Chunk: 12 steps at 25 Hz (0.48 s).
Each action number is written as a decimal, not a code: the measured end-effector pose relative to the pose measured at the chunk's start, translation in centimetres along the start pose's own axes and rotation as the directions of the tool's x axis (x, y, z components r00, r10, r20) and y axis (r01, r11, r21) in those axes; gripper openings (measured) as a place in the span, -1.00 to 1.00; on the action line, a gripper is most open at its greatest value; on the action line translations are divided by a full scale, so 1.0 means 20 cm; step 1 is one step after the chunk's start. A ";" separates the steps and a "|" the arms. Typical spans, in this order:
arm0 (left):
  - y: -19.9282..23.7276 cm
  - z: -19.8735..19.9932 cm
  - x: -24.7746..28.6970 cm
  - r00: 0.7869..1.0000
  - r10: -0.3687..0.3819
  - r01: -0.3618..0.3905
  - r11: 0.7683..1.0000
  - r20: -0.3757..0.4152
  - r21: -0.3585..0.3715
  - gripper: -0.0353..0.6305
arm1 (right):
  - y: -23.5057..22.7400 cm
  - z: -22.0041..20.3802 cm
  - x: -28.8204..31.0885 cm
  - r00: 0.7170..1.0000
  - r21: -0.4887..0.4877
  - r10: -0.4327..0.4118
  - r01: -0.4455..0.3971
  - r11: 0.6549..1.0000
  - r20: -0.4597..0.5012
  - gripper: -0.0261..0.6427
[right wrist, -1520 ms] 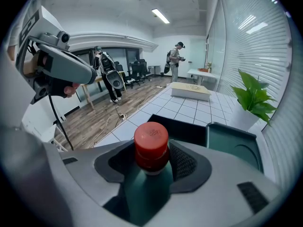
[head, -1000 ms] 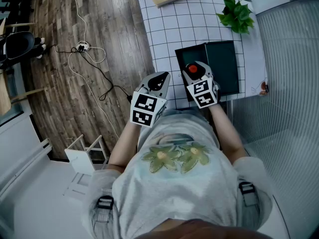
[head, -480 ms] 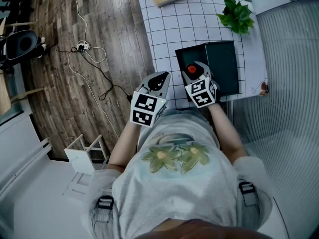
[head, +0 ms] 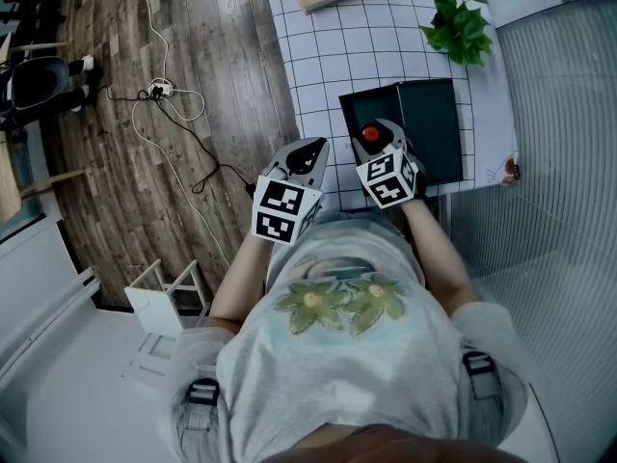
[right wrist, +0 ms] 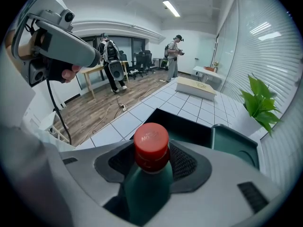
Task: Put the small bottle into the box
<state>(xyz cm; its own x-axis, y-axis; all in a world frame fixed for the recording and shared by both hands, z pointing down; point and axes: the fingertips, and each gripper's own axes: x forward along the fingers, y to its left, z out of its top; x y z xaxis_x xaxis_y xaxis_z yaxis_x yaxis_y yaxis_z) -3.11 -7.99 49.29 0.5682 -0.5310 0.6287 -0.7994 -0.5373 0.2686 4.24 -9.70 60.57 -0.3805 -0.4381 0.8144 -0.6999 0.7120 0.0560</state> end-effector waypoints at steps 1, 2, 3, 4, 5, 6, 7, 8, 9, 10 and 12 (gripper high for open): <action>0.00 0.00 0.00 1.000 0.000 0.000 1.000 0.000 0.000 -0.87 | 0.00 0.00 0.00 1.000 0.000 -0.001 0.001 1.000 -0.002 -0.27; 0.00 0.00 0.00 1.000 0.000 0.000 1.000 0.000 0.000 -0.87 | 0.00 0.00 0.00 1.000 -0.002 -0.002 0.002 1.000 -0.005 -0.27; 0.00 0.00 0.00 1.000 -0.001 0.001 1.000 0.000 0.000 -0.87 | 0.00 0.00 0.00 1.000 -0.004 -0.002 0.002 1.000 -0.008 -0.27; 0.00 0.00 0.00 1.000 -0.001 0.001 1.000 -0.001 0.000 -0.87 | 0.00 0.00 0.01 1.000 -0.008 -0.003 0.003 1.000 -0.011 -0.27; 0.00 0.00 0.00 1.000 -0.001 0.001 1.000 -0.001 -0.001 -0.87 | 0.00 -0.01 0.01 1.000 -0.013 -0.005 0.004 1.000 -0.014 -0.27; 0.00 0.00 0.00 1.000 -0.001 0.001 1.000 0.000 -0.001 -0.87 | 0.00 -0.01 0.01 1.000 -0.017 -0.007 0.006 1.000 -0.017 -0.27; 0.00 0.00 0.00 1.000 -0.001 0.001 1.000 0.000 -0.001 -0.87 | 0.01 -0.01 0.01 1.000 -0.022 -0.009 0.009 1.000 -0.019 -0.27; 0.00 0.00 0.00 1.000 -0.002 0.002 1.000 0.001 -0.001 -0.87 | 0.01 -0.01 0.01 1.000 -0.026 -0.012 0.011 1.000 -0.020 -0.27; 0.00 0.00 0.00 1.000 -0.002 0.002 1.000 0.001 -0.001 -0.87 | 0.01 -0.01 0.01 1.000 -0.030 -0.014 0.013 0.999 -0.020 -0.27; 0.00 0.00 0.00 1.000 -0.002 0.002 1.000 0.001 -0.001 -0.87 | 0.01 -0.01 0.02 1.000 -0.033 -0.015 0.014 0.999 -0.021 -0.27; 0.01 0.00 0.00 1.000 -0.002 0.002 1.000 0.000 -0.001 -0.87 | 0.01 -0.01 0.02 1.000 -0.034 -0.016 0.016 0.999 -0.021 -0.27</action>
<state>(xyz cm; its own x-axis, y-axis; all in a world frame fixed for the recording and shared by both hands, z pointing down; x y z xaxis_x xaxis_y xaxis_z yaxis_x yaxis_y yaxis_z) -3.23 -8.02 49.34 0.5698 -0.5303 0.6278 -0.7985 -0.5379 0.2703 4.12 -9.54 61.02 -0.3560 -0.4378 0.8256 -0.6850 0.7232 0.0881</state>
